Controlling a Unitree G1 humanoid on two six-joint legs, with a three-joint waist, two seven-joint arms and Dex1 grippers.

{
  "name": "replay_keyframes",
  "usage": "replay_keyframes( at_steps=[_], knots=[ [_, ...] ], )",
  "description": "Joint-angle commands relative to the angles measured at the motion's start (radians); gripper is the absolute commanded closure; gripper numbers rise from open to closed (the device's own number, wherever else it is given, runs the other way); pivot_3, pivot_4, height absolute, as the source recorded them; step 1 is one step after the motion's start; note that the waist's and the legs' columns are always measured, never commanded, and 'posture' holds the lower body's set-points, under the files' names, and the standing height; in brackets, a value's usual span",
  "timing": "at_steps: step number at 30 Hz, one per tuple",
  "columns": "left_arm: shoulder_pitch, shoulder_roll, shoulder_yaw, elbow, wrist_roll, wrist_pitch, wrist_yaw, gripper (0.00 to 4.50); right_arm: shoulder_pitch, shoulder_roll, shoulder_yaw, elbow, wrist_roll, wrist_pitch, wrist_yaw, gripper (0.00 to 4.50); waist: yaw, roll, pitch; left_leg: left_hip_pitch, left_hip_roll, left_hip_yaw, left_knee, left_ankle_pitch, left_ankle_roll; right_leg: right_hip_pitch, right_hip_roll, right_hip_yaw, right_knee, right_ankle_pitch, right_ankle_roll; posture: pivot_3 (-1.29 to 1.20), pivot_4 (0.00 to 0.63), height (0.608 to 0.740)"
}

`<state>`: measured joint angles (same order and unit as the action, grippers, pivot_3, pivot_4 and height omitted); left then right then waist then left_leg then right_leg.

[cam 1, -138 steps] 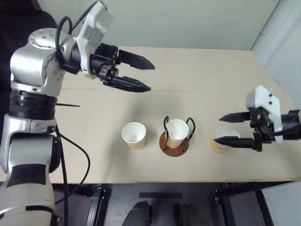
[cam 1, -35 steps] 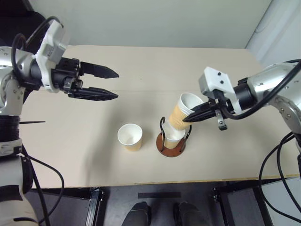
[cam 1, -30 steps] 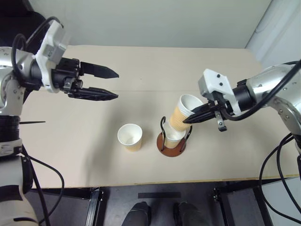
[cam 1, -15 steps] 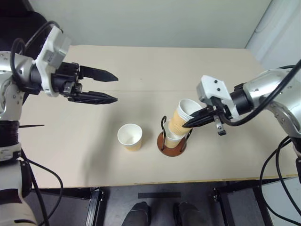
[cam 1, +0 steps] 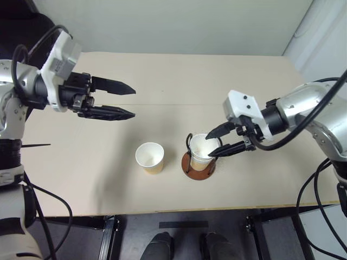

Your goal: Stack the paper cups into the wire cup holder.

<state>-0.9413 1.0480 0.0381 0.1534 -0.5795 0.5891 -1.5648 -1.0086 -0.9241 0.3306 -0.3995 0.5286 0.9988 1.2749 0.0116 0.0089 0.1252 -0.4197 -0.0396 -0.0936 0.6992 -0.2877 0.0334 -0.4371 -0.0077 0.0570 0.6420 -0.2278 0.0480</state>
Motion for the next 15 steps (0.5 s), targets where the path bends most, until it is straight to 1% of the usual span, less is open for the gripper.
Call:
replay_keyframes(
  at_steps=[1, 8, 12, 13, 15],
  knots=[
    [-0.022, 0.005, 0.028, -0.009, -0.001, -0.011, -0.002, 0.99, -0.004, -0.018, -0.050, -0.027, 0.019, 0.009, -0.004, 2.17, 0.000, 0.000, 0.000, 0.000, 0.000, 0.000, 0.000, 0.000, 0.000, 0.000, 0.000, 0.000, 0.000, 0.000, 0.000, 0.00, 0.150, 0.740],
    [-0.039, -0.012, 0.016, 0.008, 0.009, -0.018, -0.005, 0.99, 0.003, -0.032, -0.076, -0.044, 0.038, 0.033, -0.020, 2.17, 0.000, 0.000, 0.000, 0.000, 0.000, 0.000, 0.000, 0.000, 0.000, 0.000, 0.000, 0.000, 0.000, 0.000, 0.000, 0.00, 0.150, 0.740],
    [-0.023, -0.004, 0.015, -0.003, 0.021, -0.024, -0.011, 0.99, 0.002, -0.047, -0.139, -0.044, 0.073, 0.064, -0.036, 2.17, 0.000, 0.000, 0.000, 0.000, 0.000, 0.000, 0.000, 0.000, 0.000, 0.000, 0.000, 0.000, 0.000, 0.000, 0.000, 0.00, 0.150, 0.740],
    [-0.010, 0.002, 0.010, -0.009, 0.035, -0.039, -0.012, 0.99, 0.006, -0.051, -0.154, -0.045, 0.077, 0.065, -0.043, 2.17, 0.000, 0.000, 0.000, 0.000, 0.000, 0.000, 0.000, 0.000, 0.000, 0.000, 0.000, 0.000, 0.000, 0.000, 0.000, 0.00, 0.150, 0.740],
    [0.042, 0.020, -0.019, -0.029, 0.108, -0.128, -0.009, 0.99, 0.023, -0.052, -0.185, -0.046, 0.086, 0.065, -0.065, 2.17, -0.001, 0.000, 0.000, 0.000, 0.000, 0.000, 0.000, 0.000, 0.000, 0.000, 0.000, 0.000, 0.000, 0.000, 0.000, 0.00, 0.150, 0.740]
  ],
)
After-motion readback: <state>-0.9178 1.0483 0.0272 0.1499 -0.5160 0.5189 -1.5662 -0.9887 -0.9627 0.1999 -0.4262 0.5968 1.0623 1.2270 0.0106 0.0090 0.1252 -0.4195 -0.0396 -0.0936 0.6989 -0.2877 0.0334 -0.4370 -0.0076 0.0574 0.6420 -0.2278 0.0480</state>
